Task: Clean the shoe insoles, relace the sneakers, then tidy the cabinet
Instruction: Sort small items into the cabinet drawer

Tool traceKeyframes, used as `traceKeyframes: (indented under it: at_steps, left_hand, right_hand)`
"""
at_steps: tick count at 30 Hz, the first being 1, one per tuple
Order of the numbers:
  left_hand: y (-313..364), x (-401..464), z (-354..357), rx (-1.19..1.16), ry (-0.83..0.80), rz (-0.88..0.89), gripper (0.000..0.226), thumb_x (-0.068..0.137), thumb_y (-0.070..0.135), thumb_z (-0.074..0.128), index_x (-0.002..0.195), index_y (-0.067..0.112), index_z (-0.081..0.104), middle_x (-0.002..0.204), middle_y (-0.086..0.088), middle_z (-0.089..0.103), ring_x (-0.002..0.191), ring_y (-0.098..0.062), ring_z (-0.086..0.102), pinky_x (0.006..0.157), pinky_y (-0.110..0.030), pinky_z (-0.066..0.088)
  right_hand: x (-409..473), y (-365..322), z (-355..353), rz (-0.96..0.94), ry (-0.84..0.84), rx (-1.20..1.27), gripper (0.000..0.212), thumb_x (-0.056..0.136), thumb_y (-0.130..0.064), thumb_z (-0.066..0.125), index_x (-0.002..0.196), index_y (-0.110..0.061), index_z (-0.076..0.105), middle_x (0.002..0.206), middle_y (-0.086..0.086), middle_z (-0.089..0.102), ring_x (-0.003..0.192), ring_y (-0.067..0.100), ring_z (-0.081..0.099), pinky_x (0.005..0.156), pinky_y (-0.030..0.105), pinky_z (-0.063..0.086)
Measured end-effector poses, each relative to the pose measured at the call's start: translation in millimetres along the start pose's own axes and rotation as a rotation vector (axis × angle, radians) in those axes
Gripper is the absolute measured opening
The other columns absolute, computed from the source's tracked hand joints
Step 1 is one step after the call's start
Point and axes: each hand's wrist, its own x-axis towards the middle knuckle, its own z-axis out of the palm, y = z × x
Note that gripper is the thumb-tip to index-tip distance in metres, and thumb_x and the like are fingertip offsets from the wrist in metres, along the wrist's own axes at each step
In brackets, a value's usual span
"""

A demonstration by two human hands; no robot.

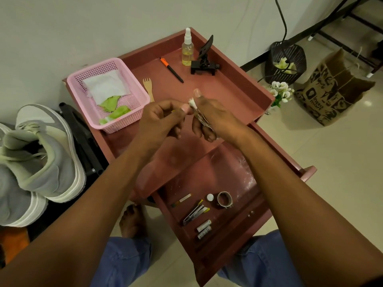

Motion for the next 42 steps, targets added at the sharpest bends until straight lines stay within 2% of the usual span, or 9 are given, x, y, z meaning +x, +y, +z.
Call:
traceKeyframes:
  at_steps: [4, 8, 14, 20, 26, 30, 33, 37, 42]
  left_hand:
    - [-5.4, 3.0, -7.9, 0.184, 0.089, 0.127, 0.024, 0.095, 0.017, 0.073, 0.093, -0.007, 0.068, 0.070, -0.014, 0.062, 0.053, -0.020, 0.054, 0.050, -0.032, 0.050]
    - [-7.0, -3.0, -9.2, 0.260, 0.078, 0.112, 0.018, 0.094, 0.022, 0.075, 0.100, 0.005, 0.072, 0.082, -0.018, 0.067, 0.056, -0.017, 0.061, 0.050, -0.033, 0.052]
    - [-3.4, -30.4, -5.0, 0.277, -0.227, 0.031, 0.036, 0.099, 0.003, 0.058, 0.129, 0.020, 0.068, 0.123, 0.001, 0.070, 0.077, -0.025, 0.074, 0.054, -0.034, 0.056]
    - [-6.5, -55.5, -3.3, 0.361, -0.524, -0.264, 0.024, 0.107, 0.009, 0.050, 0.120, 0.014, 0.069, 0.096, -0.011, 0.077, 0.085, -0.024, 0.074, 0.059, -0.035, 0.060]
    - [-20.5, -79.5, 10.5, 0.360, -0.658, -0.760, 0.021, 0.108, 0.011, 0.046, 0.118, 0.006, 0.063, 0.123, -0.023, 0.065, 0.104, -0.041, 0.073, 0.078, -0.053, 0.064]
    - [-39.7, -81.9, 32.7, 0.278, -0.476, -0.784, 0.021, 0.108, 0.019, 0.049, 0.118, 0.012, 0.067, 0.123, -0.013, 0.067, 0.107, -0.035, 0.070, 0.078, -0.047, 0.065]
    - [-64.7, -87.4, 50.5, 0.158, -0.303, -0.826, 0.023, 0.108, 0.020, 0.045, 0.104, 0.013, 0.066, 0.103, -0.002, 0.070, 0.095, -0.026, 0.064, 0.089, -0.053, 0.061]
    - [-95.1, -91.0, 67.8, 0.072, -0.117, -0.928, 0.021, 0.108, 0.025, 0.043, 0.101, 0.019, 0.062, 0.115, -0.008, 0.067, 0.102, -0.029, 0.062, 0.096, -0.053, 0.057]
    - [-108.5, -77.3, 74.0, -0.054, 0.065, -0.942, 0.020, 0.107, 0.021, 0.037, 0.117, 0.025, 0.054, 0.083, 0.005, 0.064, 0.076, -0.014, 0.063, 0.088, -0.043, 0.057]
  right_hand:
    - [-2.8, 5.7, -1.3, 0.091, -0.140, 0.023, 0.079, 0.105, -0.065, 0.019, 0.105, -0.008, 0.073, 0.060, 0.015, 0.055, 0.037, 0.017, 0.032, 0.047, 0.026, 0.035]
    - [-10.4, 10.0, -4.1, 0.078, -0.308, 0.148, 0.060, 0.108, -0.052, 0.041, 0.104, 0.001, 0.068, 0.059, 0.012, 0.044, 0.036, 0.013, 0.025, 0.042, 0.021, 0.029]
    - [-36.9, 20.5, 0.1, 0.167, -0.514, 0.230, 0.038, 0.109, -0.033, 0.047, 0.104, 0.002, 0.062, 0.057, 0.008, 0.040, 0.035, 0.011, 0.029, 0.041, 0.026, 0.023]
    - [-58.1, 38.9, 12.5, 0.292, -0.629, 0.115, 0.030, 0.106, -0.027, 0.054, 0.101, 0.001, 0.064, 0.066, 0.011, 0.050, 0.051, 0.019, 0.044, 0.045, 0.026, 0.042]
    - [-60.8, 60.5, 23.7, 0.373, -0.574, -0.003, 0.030, 0.105, -0.022, 0.057, 0.100, 0.005, 0.070, 0.078, 0.012, 0.066, 0.064, 0.019, 0.060, 0.060, 0.024, 0.053]
    - [-53.3, 79.2, 26.2, 0.456, -0.469, 0.061, 0.029, 0.104, -0.022, 0.060, 0.085, -0.001, 0.068, 0.071, 0.014, 0.066, 0.058, 0.022, 0.060, 0.056, 0.028, 0.054]
    - [-47.4, 97.7, 31.6, 0.528, -0.389, 0.046, 0.030, 0.103, -0.022, 0.062, 0.084, 0.000, 0.064, 0.066, 0.011, 0.065, 0.050, 0.017, 0.061, 0.046, 0.024, 0.051]
    - [-38.3, 124.5, 42.4, 0.602, -0.297, 0.017, 0.028, 0.101, -0.027, 0.066, 0.093, 0.000, 0.069, 0.069, 0.007, 0.065, 0.056, 0.015, 0.060, 0.056, 0.028, 0.051]
    - [-20.9, 141.8, 52.0, 0.682, -0.219, 0.220, 0.029, 0.100, -0.016, 0.063, 0.120, 0.004, 0.068, 0.084, 0.016, 0.067, 0.069, 0.023, 0.063, 0.066, 0.034, 0.056]
